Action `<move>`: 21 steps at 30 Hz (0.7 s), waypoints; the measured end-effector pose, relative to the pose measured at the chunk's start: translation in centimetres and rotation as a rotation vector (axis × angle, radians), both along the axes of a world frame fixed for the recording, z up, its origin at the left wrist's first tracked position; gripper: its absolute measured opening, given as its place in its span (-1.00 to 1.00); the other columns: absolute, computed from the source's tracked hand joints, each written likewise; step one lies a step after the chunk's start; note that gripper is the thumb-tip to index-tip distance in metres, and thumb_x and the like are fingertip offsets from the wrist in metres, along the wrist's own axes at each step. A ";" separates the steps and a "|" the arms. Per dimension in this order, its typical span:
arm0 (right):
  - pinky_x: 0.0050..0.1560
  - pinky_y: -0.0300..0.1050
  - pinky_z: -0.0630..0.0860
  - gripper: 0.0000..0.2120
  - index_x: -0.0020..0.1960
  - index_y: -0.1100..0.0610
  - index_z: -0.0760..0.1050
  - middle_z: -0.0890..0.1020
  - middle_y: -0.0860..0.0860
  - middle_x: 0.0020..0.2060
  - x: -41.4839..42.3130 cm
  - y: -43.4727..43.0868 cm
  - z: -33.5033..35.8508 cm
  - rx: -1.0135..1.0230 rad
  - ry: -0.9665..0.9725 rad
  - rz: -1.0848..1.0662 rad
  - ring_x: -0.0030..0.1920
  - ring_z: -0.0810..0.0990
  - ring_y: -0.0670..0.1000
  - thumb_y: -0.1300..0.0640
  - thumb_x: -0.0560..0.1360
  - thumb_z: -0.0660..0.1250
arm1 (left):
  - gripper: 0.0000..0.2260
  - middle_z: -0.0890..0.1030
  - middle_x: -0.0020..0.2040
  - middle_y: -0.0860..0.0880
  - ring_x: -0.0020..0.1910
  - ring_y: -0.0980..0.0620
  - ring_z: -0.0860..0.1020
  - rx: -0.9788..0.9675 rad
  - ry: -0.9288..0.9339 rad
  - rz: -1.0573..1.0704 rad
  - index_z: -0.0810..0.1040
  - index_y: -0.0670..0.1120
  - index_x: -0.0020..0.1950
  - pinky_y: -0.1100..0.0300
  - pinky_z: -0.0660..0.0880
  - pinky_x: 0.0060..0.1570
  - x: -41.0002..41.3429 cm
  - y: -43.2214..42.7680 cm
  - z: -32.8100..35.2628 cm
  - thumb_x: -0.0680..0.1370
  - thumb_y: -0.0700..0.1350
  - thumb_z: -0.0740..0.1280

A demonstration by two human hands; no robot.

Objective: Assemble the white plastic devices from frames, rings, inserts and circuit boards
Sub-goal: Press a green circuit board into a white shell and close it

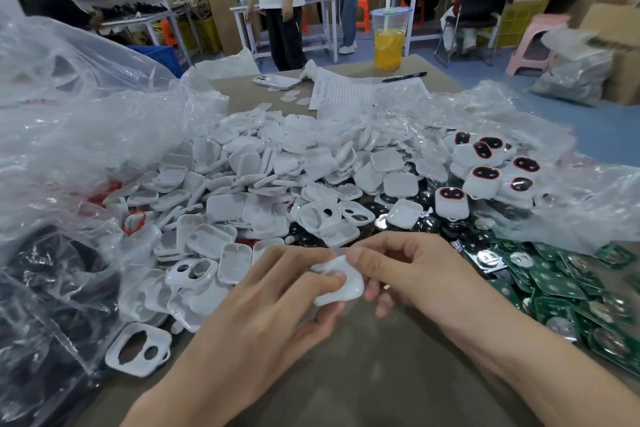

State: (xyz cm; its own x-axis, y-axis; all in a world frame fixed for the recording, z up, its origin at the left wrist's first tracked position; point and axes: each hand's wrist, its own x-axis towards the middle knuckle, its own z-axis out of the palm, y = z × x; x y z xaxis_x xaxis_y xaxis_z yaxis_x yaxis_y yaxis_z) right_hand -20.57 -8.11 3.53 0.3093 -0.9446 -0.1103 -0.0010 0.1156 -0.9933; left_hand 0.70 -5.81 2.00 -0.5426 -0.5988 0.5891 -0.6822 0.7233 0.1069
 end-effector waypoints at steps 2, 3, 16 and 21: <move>-0.31 -0.23 0.56 -0.73 -0.06 0.04 0.73 0.66 0.09 -0.32 0.2 0.0 -0.2 0.048 -0.027 0.014 -0.34 0.59 -0.01 -0.12 0.35 0.51 | -0.87 0.59 0.18 -0.01 0.06 0.02 0.54 0.003 -0.013 -0.018 0.61 -0.10 0.07 0.35 0.39 0.17 0.1 0.0 0.0 0.58 -0.07 0.39; -0.31 -0.22 0.57 -0.73 -0.07 0.05 0.74 0.66 0.09 -0.32 0.2 0.1 -0.2 0.065 -0.035 0.026 -0.34 0.60 -0.02 -0.11 0.35 0.50 | -0.86 0.59 0.17 -0.01 0.06 0.03 0.54 0.009 -0.017 -0.024 0.63 -0.11 0.05 0.35 0.39 0.17 0.1 0.0 0.1 0.58 -0.06 0.40; -0.27 -0.24 0.59 -0.83 -0.26 0.05 0.69 0.63 0.05 -0.39 0.7 0.5 0.1 0.090 -0.063 0.088 -0.36 0.61 -0.06 -0.03 0.40 0.47 | -0.84 0.59 0.14 0.05 0.06 0.11 0.52 0.084 -0.007 -0.041 0.62 -0.09 -0.01 0.34 0.42 0.09 0.6 0.2 0.4 0.55 -0.01 0.39; -0.25 -0.26 0.57 -0.82 -0.26 0.03 0.69 0.64 0.06 -0.38 0.7 0.4 -0.1 0.054 -0.029 0.090 -0.35 0.63 -0.03 -0.05 0.43 0.46 | -0.85 0.60 0.14 0.04 0.05 0.11 0.52 0.083 0.019 -0.048 0.62 -0.09 0.00 0.38 0.41 0.10 0.7 0.1 0.3 0.54 -0.03 0.40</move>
